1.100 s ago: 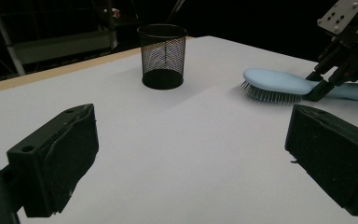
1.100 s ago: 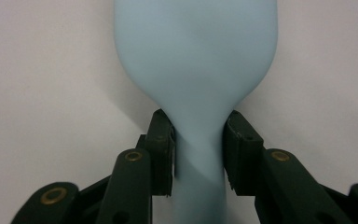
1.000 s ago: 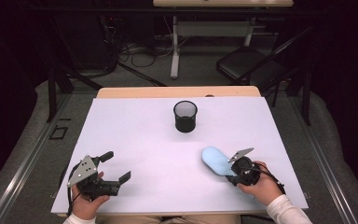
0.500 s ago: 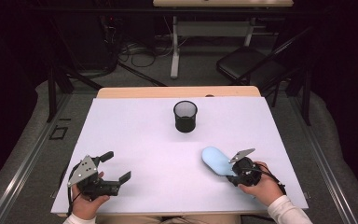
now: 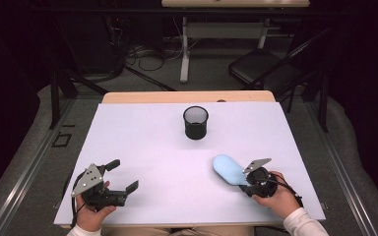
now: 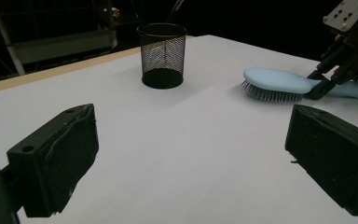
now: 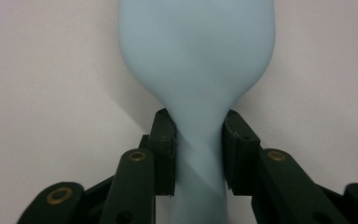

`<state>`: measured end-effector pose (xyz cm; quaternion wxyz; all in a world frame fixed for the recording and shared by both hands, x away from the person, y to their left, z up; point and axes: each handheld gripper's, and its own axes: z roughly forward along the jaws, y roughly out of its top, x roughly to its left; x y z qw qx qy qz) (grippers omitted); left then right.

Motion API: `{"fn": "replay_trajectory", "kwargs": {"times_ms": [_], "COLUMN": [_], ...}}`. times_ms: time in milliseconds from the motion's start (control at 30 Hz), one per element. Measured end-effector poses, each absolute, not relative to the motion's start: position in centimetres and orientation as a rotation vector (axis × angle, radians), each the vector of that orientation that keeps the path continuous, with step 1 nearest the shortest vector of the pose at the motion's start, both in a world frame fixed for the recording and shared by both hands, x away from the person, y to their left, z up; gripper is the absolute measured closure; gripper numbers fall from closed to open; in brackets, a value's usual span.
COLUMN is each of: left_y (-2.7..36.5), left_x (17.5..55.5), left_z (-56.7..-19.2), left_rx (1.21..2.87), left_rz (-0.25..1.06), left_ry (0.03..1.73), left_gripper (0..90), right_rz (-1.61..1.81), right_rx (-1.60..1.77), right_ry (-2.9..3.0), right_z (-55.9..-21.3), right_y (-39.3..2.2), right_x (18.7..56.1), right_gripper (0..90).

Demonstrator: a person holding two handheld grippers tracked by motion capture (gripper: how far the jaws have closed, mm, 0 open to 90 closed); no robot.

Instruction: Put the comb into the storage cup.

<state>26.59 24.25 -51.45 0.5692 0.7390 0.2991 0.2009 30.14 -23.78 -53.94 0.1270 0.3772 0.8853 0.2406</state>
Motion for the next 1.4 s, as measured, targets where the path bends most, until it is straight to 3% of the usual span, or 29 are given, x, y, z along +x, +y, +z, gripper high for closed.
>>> {"fn": "replay_trajectory", "kwargs": {"times_ms": [1400], "left_y": [24.3], "left_x": [26.6], "left_z": [-51.5], "left_rx": [1.732], "left_rz": [0.477], "left_ry": [0.711], "left_gripper": [2.7], "right_rz": [0.885], "right_rx": [1.106], "right_ry": [2.455], "right_z": [-52.6], "right_y": [-24.1], "right_x": [29.7], "right_gripper": [69.1]}}
